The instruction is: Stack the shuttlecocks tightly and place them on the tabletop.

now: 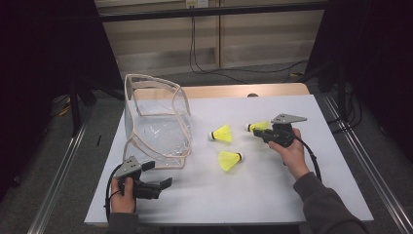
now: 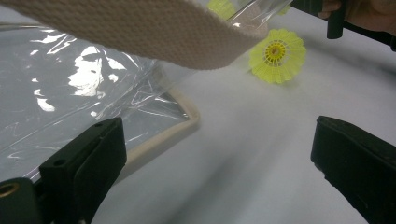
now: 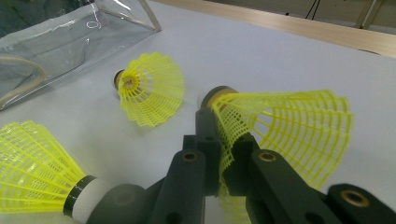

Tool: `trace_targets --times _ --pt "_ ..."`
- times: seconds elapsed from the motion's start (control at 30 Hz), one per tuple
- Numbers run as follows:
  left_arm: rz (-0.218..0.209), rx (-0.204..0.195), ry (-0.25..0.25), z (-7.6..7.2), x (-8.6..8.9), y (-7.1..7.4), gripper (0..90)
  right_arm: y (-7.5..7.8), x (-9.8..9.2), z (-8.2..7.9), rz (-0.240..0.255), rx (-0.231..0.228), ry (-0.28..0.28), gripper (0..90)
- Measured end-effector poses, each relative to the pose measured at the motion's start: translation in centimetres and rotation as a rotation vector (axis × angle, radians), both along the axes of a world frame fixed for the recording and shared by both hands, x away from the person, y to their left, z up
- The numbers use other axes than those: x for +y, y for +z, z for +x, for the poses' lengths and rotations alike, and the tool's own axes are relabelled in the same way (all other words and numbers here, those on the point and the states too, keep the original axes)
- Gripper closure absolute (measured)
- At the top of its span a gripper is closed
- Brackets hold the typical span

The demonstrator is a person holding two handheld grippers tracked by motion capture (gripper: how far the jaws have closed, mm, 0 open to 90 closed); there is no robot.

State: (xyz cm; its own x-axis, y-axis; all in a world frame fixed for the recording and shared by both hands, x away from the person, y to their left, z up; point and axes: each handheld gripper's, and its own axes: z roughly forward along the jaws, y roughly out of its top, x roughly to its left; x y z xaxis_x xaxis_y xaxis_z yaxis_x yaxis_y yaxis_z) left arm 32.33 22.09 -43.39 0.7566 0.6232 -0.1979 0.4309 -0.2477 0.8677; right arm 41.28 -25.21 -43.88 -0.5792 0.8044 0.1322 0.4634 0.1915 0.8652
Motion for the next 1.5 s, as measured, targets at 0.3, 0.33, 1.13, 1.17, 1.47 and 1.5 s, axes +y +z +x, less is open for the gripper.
trace_targets --times 0.3,0.33,1.13,1.17,1.47,1.5 --pt "0.000 0.000 0.000 0.0 0.0 0.0 3.5 -0.1 0.3 0.0 0.002 -0.001 0.008 87.2" --pt "0.000 0.000 -0.001 0.0 0.0 0.0 3.6 -0.1 0.3 0.1 0.006 0.000 0.008 87.2" --pt "-0.002 -0.001 -0.001 0.0 0.0 0.0 3.5 0.0 1.4 0.1 0.014 -0.003 0.036 87.2" --pt "-0.001 -0.002 -0.002 0.0 0.0 0.0 3.5 0.0 1.4 0.2 0.015 -0.004 0.036 87.1" --pt "0.002 -0.003 -0.003 0.0 0.0 0.0 3.6 -0.1 1.8 0.2 0.019 0.000 0.049 87.2" --pt "0.002 -0.003 -0.003 0.0 0.0 0.0 3.5 -0.2 1.8 0.2 0.020 0.000 0.051 87.1"
